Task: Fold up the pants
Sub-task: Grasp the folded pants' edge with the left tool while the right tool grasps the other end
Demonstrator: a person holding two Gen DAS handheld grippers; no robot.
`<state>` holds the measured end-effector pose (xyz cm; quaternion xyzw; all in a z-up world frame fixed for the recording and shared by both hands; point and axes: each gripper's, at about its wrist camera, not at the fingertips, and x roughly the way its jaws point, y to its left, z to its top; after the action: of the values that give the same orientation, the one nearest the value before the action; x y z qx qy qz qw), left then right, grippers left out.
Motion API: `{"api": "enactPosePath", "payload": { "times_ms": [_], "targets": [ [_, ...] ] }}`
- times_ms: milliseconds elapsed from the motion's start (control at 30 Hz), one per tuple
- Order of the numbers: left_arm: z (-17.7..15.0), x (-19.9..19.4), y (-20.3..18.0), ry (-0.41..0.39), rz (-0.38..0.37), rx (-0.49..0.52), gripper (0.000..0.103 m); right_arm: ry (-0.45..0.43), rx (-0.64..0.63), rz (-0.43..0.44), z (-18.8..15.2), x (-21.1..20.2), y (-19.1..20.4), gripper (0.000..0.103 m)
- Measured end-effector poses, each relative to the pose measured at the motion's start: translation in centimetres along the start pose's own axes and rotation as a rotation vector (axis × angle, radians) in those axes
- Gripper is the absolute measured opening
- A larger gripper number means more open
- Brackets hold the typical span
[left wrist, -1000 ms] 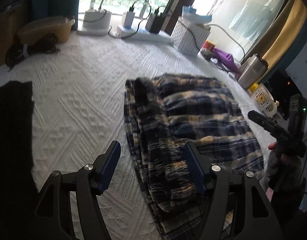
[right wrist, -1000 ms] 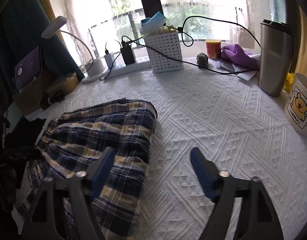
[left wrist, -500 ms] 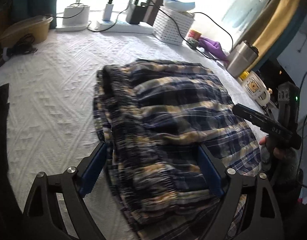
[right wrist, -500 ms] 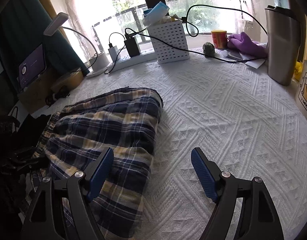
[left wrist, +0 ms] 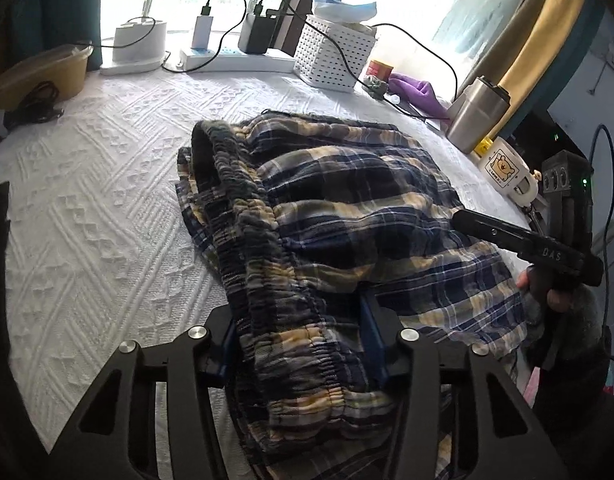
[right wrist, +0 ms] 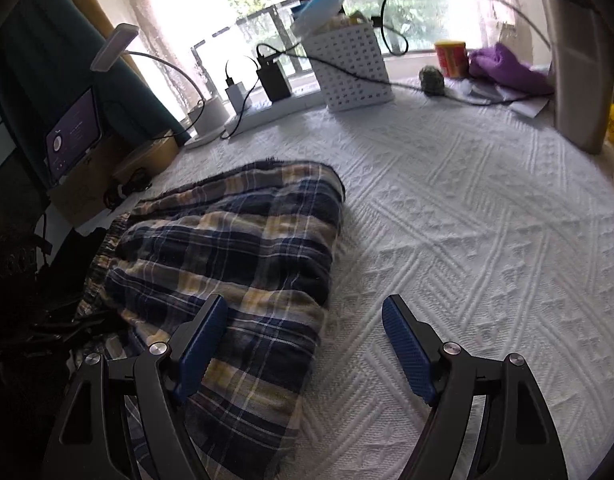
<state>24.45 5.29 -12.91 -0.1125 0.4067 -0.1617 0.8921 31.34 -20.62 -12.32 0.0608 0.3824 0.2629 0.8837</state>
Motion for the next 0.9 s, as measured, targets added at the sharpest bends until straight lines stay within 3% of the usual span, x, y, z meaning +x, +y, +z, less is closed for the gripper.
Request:
{"api": "enactPosePath", "payload": {
  "times_ms": [167,267,367,533,600,733,900],
  "targets": [
    [0.1,0.3,-0.2,0.004,0.001,0.028,0.051,0.027,-0.050,0.056,0.0,0.9,1.6,0.081],
    [0.2,0.5,-0.8,0.013,0.007,0.060,0.061,0.042,-0.066,0.108,0.3,1.8,2.4,0.081],
    [0.0,0.7,-1.2,-0.001,0.023,0.075,0.061,0.050,-0.075,0.134,0.6,2.2,2.9,0.079],
    [-0.2,0.7,-1.8,-0.008,-0.007,0.095,0.033,0.057,-0.086,0.102,0.5,2.5,3.2,0.050],
    [-0.5,0.6,-2.5,-0.020,0.004,0.128,0.031,0.059,-0.102,0.093,0.5,2.5,3.6,0.039],
    [-0.9,-0.2,-3.9,-0.059,0.034,0.204,0.028,0.028,-0.156,0.080,0.2,1.8,4.5,0.029],
    [-1.0,-1.8,-4.6,-0.109,0.043,0.228,0.027,-0.013,-0.163,0.068,-0.1,0.8,4.9,0.026]
  ]
}}
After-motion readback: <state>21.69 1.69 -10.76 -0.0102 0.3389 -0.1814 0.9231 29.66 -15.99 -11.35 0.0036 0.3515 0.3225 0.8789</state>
